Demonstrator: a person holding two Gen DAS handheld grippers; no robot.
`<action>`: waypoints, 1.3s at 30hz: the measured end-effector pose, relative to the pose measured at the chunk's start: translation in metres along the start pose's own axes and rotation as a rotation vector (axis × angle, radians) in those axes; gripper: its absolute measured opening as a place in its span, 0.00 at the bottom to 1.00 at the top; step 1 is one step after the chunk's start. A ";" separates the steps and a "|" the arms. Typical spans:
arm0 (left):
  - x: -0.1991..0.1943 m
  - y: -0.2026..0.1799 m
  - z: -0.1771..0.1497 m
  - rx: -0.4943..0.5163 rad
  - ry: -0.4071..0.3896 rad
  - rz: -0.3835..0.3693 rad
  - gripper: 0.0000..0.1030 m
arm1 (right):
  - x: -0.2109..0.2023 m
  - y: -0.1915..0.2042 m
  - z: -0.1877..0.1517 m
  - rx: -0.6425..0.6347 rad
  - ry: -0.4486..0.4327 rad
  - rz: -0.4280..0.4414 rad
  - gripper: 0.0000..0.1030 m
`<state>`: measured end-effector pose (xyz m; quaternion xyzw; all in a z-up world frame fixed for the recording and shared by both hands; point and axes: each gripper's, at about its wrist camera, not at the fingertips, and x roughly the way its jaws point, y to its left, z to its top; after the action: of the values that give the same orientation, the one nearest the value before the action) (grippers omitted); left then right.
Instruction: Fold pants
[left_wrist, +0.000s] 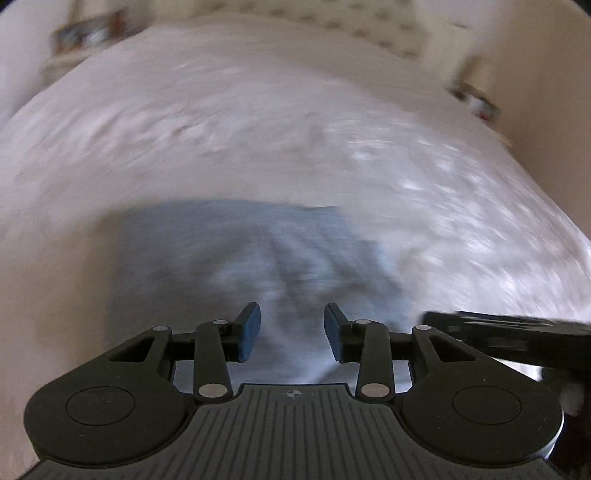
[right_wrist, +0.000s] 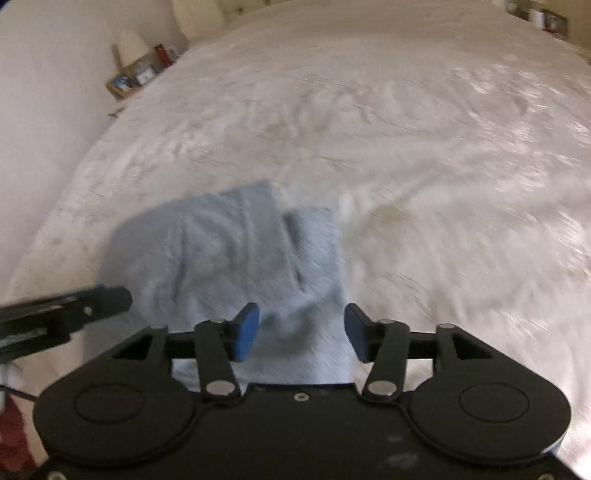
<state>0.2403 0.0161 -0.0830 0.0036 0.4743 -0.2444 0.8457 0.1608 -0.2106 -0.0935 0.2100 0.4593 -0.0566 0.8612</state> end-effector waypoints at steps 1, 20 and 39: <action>0.007 0.014 0.001 -0.056 0.016 0.014 0.36 | 0.008 0.005 0.010 -0.002 0.010 0.008 0.58; 0.027 0.078 -0.001 -0.133 0.165 -0.058 0.37 | 0.057 0.042 0.055 -0.062 0.084 0.104 0.14; 0.023 0.082 0.017 -0.129 0.138 -0.026 0.46 | 0.022 0.024 0.020 -0.119 -0.018 -0.099 0.88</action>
<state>0.2977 0.0750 -0.1107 -0.0400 0.5463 -0.2234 0.8062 0.1961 -0.1950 -0.0942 0.1350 0.4642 -0.0738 0.8723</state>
